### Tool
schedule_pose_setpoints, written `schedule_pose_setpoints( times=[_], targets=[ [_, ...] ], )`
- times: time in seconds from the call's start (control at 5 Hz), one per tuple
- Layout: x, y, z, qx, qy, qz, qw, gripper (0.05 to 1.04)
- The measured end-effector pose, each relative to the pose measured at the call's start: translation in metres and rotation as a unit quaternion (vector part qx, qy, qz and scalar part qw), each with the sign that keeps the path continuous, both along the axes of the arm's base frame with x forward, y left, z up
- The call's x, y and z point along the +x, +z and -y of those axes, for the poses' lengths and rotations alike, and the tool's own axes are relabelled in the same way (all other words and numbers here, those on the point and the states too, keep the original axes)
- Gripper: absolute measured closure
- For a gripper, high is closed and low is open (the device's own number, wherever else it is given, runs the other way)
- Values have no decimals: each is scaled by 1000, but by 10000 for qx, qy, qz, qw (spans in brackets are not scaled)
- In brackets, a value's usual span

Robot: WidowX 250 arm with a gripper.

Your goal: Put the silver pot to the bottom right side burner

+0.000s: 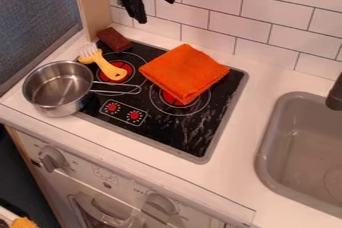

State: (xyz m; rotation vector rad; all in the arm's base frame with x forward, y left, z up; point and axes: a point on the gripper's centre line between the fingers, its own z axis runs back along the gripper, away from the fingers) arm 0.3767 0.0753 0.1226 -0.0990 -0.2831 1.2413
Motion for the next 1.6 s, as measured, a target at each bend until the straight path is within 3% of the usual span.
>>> schedule_pose_setpoints(
  times=[0.2,0.4,0.6,1.0,1.2,1.6],
  targets=[
    [-3,-14,2,-65,-60,-216,9997,82],
    [-23,-28,-9,-234,-444,-601,9969,82],
    [-39,-17,-23,-231,-885,-654,9937,82],
    [-79,-20,-50,268,-1319,-788,9878,82],
    [-93,-40,-63,787,-1149,-894,9862,82],
    [-82,-67,-78,872,-786,-1007,9880,82]
  ],
)
